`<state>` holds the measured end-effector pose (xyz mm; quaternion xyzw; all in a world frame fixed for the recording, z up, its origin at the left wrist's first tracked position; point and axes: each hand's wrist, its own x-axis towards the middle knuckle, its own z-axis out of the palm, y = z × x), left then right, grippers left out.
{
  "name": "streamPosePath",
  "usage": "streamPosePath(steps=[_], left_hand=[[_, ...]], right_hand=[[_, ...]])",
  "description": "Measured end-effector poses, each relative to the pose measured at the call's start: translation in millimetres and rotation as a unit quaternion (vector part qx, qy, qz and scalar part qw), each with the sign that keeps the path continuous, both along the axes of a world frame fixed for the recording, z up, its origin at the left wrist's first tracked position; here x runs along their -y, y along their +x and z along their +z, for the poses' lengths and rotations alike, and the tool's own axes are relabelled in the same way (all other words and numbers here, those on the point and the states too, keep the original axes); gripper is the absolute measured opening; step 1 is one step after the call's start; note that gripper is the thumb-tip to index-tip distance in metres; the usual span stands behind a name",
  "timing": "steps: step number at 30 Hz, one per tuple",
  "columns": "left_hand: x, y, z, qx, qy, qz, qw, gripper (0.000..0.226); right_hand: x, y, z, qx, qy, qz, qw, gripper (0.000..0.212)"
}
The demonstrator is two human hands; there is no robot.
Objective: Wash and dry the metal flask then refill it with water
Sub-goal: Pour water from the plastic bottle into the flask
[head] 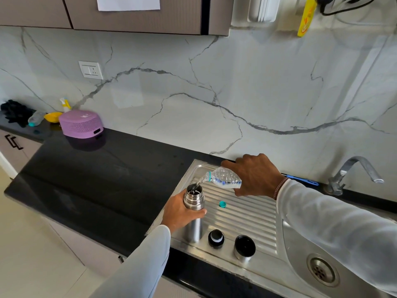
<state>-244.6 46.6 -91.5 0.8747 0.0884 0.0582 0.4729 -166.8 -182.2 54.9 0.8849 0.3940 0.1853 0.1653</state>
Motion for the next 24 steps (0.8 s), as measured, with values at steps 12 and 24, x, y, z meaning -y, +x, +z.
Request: streamPosePath(steps=[12,24], left_hand=[[0.7,-0.3,0.2,0.007,-0.006,0.003,1.0,0.045],[0.1,0.3,-2.8,0.013,-0.008,0.003,1.0,0.044]], right_hand=[[-4.3,0.2,5.1,0.015,-0.004,-0.001,1.0,0.073],[-2.3,-1.3,6.1,0.015,-0.006,0.006,1.0,0.076]])
